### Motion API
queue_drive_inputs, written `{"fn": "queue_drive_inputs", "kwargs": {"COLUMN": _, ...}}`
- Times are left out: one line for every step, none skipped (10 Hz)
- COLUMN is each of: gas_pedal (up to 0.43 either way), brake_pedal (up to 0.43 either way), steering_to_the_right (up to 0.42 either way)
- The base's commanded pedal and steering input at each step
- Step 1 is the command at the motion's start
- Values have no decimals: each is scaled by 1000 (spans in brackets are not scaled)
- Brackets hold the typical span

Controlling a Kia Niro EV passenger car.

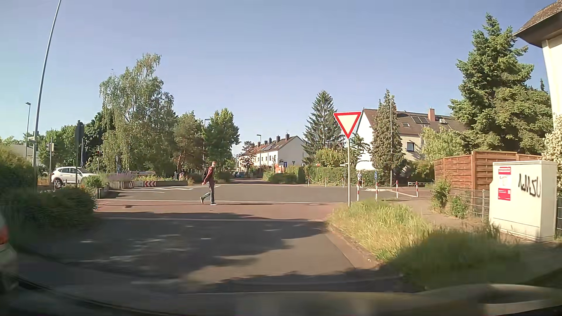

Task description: Follow the waypoints while adhering to traffic rules and regulations

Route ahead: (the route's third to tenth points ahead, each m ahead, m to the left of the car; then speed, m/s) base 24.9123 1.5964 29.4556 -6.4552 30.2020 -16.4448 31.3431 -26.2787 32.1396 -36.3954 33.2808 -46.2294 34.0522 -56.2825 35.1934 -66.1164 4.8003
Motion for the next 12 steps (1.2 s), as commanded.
{"fn": "queue_drive_inputs", "kwargs": {"gas_pedal": 0, "brake_pedal": 238, "steering_to_the_right": -15}}
{"fn": "queue_drive_inputs", "kwargs": {"gas_pedal": 0, "brake_pedal": 244, "steering_to_the_right": -21}}
{"fn": "queue_drive_inputs", "kwargs": {"gas_pedal": 0, "brake_pedal": 244, "steering_to_the_right": -22}}
{"fn": "queue_drive_inputs", "kwargs": {"gas_pedal": 0, "brake_pedal": 250, "steering_to_the_right": -22}}
{"fn": "queue_drive_inputs", "kwargs": {"gas_pedal": 0, "brake_pedal": 250, "steering_to_the_right": -21}}
{"fn": "queue_drive_inputs", "kwargs": {"gas_pedal": 0, "brake_pedal": 250, "steering_to_the_right": -20}}
{"fn": "queue_drive_inputs", "kwargs": {"gas_pedal": 0, "brake_pedal": 250, "steering_to_the_right": -15}}
{"fn": "queue_drive_inputs", "kwargs": {"gas_pedal": 0, "brake_pedal": 244, "steering_to_the_right": -11}}
{"fn": "queue_drive_inputs", "kwargs": {"gas_pedal": 0, "brake_pedal": 244, "steering_to_the_right": -9}}
{"fn": "queue_drive_inputs", "kwargs": {"gas_pedal": 0, "brake_pedal": 238, "steering_to_the_right": -9}}
{"fn": "queue_drive_inputs", "kwargs": {"gas_pedal": 0, "brake_pedal": 232, "steering_to_the_right": -8}}
{"fn": "queue_drive_inputs", "kwargs": {"gas_pedal": 0, "brake_pedal": 220, "steering_to_the_right": -5}}
